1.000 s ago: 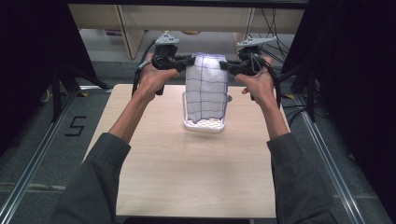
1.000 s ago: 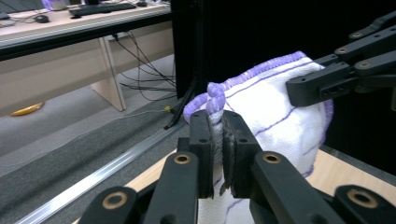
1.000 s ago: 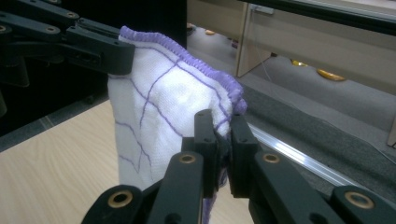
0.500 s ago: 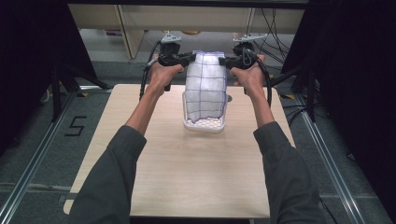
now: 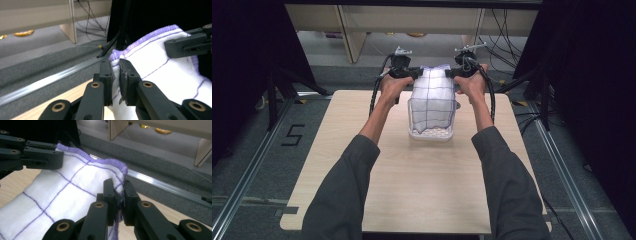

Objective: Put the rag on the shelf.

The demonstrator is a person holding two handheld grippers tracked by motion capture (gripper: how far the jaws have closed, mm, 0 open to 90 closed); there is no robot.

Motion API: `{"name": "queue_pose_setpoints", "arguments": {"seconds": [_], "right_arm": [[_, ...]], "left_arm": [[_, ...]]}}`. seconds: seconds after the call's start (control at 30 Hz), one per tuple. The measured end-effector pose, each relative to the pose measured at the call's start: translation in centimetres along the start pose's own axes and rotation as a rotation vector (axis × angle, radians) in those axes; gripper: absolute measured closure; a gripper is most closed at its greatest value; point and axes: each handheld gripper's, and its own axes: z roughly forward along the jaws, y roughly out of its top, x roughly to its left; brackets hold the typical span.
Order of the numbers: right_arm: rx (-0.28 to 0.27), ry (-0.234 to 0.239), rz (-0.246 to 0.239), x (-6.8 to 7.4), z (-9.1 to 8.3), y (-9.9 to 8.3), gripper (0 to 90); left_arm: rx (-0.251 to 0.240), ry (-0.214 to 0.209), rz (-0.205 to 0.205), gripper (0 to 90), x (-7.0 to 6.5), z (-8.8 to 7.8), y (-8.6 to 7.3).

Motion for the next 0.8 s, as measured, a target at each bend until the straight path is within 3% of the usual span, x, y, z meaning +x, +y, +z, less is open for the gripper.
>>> {"name": "queue_pose_setpoints", "arguments": {"seconds": [0.03,0.1,0.13,0.23,0.33,0.4,0.47,0.57,0.8], "right_arm": [[-0.002,0.0,-0.013,-0.2,0.3,-0.2,83.6],[0.034,0.008,0.009,-0.1,0.7,-0.6,81.4],[0.037,-0.002,-0.013,-0.2,1.0,-0.7,80.3],[0.048,-0.005,-0.013,-0.3,1.6,-1.0,70.4],[0.068,-0.003,-0.01,0.0,2.0,-1.1,67.8],[0.071,-0.007,-0.024,0.0,1.9,-1.1,65.0],[0.062,-0.002,0.009,0.0,1.6,-1.1,65.0],[0.07,0.003,-0.01,-0.2,1.2,-1.1,62.5],[0.069,-0.018,0.03,-1.0,0.2,-1.5,56.1]], "left_arm": [[0.021,0.003,0.007,79.9,0.1,0.1,-0.2],[0.051,0.017,0.016,78.8,0.1,0.3,-0.6],[0.053,0.019,0.016,78.4,0.2,0.3,-0.7],[0.066,0.009,-0.002,73.4,0.3,0.2,-1.1],[0.069,0.009,-0.017,69.1,0.5,-0.3,-1.4],[0.102,0.008,-0.009,65.4,0.8,-0.8,-1.5],[0.102,0.0,-0.022,64.5,1.0,-1.4,-1.6],[0.098,0.003,-0.039,62.7,1.3,-2.4,-1.8],[0.116,0.007,-0.039,58.2,1.7,-4.7,-2.1]]}}
